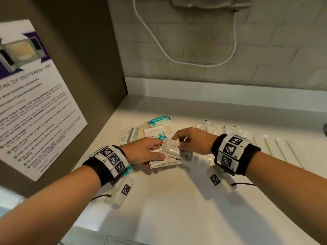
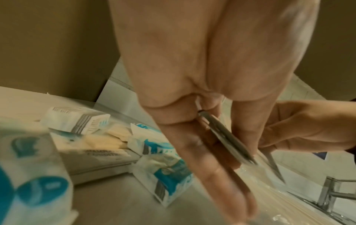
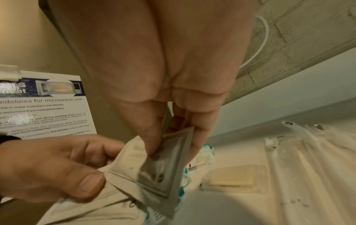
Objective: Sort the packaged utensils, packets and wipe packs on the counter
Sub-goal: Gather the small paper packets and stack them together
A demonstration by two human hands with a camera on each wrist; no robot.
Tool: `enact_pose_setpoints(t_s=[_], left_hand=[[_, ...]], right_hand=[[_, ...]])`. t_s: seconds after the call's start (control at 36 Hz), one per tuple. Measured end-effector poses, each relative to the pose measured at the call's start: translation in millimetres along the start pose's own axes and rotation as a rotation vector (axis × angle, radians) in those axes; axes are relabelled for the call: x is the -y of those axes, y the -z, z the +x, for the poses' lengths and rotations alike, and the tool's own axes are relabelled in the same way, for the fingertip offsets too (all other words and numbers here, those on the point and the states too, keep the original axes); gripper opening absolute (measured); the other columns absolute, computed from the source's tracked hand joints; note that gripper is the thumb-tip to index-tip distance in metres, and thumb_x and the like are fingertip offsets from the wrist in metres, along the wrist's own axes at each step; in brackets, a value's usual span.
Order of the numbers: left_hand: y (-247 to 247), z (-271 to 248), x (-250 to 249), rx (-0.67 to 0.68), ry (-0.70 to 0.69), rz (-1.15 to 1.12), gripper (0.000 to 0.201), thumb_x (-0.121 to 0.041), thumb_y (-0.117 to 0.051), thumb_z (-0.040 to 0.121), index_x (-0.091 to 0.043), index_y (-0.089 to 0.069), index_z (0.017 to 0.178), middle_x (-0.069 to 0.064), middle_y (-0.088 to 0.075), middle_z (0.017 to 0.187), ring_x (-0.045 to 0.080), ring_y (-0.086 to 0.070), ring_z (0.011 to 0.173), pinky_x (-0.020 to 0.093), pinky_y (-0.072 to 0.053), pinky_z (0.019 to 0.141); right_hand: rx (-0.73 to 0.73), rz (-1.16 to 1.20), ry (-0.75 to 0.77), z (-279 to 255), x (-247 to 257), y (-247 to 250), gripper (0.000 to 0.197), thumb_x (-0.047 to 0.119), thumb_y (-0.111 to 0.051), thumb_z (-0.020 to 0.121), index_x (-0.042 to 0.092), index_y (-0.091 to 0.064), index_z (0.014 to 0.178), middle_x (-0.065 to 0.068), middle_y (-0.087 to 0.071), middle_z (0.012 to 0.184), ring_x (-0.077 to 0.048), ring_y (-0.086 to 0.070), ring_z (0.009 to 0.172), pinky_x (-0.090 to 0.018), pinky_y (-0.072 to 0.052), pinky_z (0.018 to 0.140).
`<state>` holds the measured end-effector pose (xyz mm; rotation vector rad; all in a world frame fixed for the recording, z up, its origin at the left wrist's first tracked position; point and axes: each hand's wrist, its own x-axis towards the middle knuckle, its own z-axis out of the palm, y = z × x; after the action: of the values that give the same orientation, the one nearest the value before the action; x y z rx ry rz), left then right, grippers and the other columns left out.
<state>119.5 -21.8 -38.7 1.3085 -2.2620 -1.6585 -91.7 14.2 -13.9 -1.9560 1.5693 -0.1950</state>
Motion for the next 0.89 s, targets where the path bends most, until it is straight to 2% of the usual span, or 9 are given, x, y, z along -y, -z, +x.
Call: enact_pose_setpoints(t_s=[0.06,0.14,0.19,0.33,0.5,0.61,0.72,0.78,0.89], left_hand=[[-5.2,-5.5,-2.8,0.032,0.038,-0.1,0.039,-0.016,-0.068,0.091,-0.02,-0.057,0.128,0.005,-0.069,0.118,0.035,-0.073,0.088,0.051,-0.061,0.07],[-9.1,-12.6,-0.7,0.04,0.068,-0.117,0.039,-0.016,-0.07,0.089,-0.02,-0.057,0.126,0.013,-0.07,0.115,0.039,-0.073,0.085,0.057,-0.059,0.067],[-11.5,-15.9,2.2,0.039,0.047,-0.134,0.039,-0.015,-0.071,0.088,-0.021,-0.058,0.125,0.013,-0.071,0.113,0.039,-0.073,0.086,0.054,-0.06,0.065],[-17.7,-22.3,4.7,0.002,-0.02,-0.171,0.038,-0.008,-0.069,0.089,-0.013,-0.058,0.125,0.012,-0.072,0.11,0.036,-0.073,0.084,0.032,-0.061,0.055],[-25.1,-32.4,19.4,-0.006,0.019,-0.211,0.026,-0.016,-0.06,0.096,-0.02,-0.052,0.121,0.026,-0.068,0.109,0.042,-0.069,0.089,0.045,-0.061,0.064],[-18.7,-41.2,31.9,-0.041,0.037,-0.24,0.051,-0.011,-0.062,0.093,-0.026,-0.038,0.136,0.017,-0.068,0.111,0.038,-0.071,0.086,0.042,-0.061,0.061],[-6.7,-51.7,42.2,-0.051,0.007,-0.207,0.076,-0.004,-0.065,0.09,-0.043,-0.027,0.143,0.012,-0.065,0.119,0.04,-0.072,0.086,0.039,-0.061,0.058],[0.4,-56.2,47.0,-0.051,-0.007,-0.148,0.071,-0.005,-0.063,0.092,-0.041,-0.031,0.145,0.011,-0.066,0.119,0.041,-0.071,0.087,0.039,-0.06,0.059],[18.8,-66.3,47.3,-0.155,-0.027,-0.106,0.049,-0.003,-0.058,0.094,-0.039,-0.055,0.128,0.01,-0.066,0.12,0.039,-0.07,0.091,0.051,-0.059,0.069]], right_hand=[[-0.019,0.02,-0.005,0.1,0.1,-1.4,0.027,0.015,-0.061,0.091,0.023,-0.063,0.116,0.002,-0.062,0.105,-0.018,-0.061,0.098,-0.032,-0.052,0.089],[-0.041,0.057,-0.015,-0.1,0.4,-4.6,0.025,0.016,-0.067,0.087,0.022,-0.062,0.111,0.002,-0.062,0.103,-0.02,-0.062,0.099,-0.034,-0.053,0.089],[-0.054,0.06,-0.007,-0.3,1.3,-7.8,0.023,0.018,-0.07,0.085,0.021,-0.062,0.107,0.002,-0.063,0.101,-0.02,-0.063,0.096,-0.033,-0.054,0.087],[-0.077,0.038,0.041,0.9,5.7,-21.1,0.023,0.02,-0.073,0.082,0.02,-0.062,0.103,0.004,-0.061,0.095,-0.014,-0.056,0.084,-0.023,-0.047,0.077],[-0.068,-0.006,0.049,4.0,14.7,-36.8,0.037,0.031,-0.074,0.081,0.014,-0.059,0.11,-0.001,-0.056,0.109,-0.016,-0.055,0.085,-0.025,-0.05,0.073],[0.03,0.028,0.067,9.9,20.1,-45.5,0.029,0.035,-0.072,0.082,0.017,-0.056,0.098,-0.005,-0.061,0.107,-0.016,-0.058,0.071,-0.019,-0.047,0.055],[0.083,-0.01,0.093,16.6,31.3,-50.8,0.032,0.04,-0.072,0.081,0.017,-0.05,0.086,-0.007,-0.066,0.088,-0.012,-0.053,0.059,-0.021,-0.044,0.057],[0.131,0.009,0.091,21.2,37.5,-50.6,0.033,0.043,-0.072,0.08,0.019,-0.05,0.082,-0.004,-0.066,0.077,-0.013,-0.055,0.056,-0.024,-0.047,0.059],[0.157,0.019,0.02,37.2,46.5,-32.9,0.043,0.057,-0.06,0.084,0.016,-0.059,0.096,-0.002,-0.07,0.088,-0.013,-0.064,0.062,-0.026,-0.056,0.061]])
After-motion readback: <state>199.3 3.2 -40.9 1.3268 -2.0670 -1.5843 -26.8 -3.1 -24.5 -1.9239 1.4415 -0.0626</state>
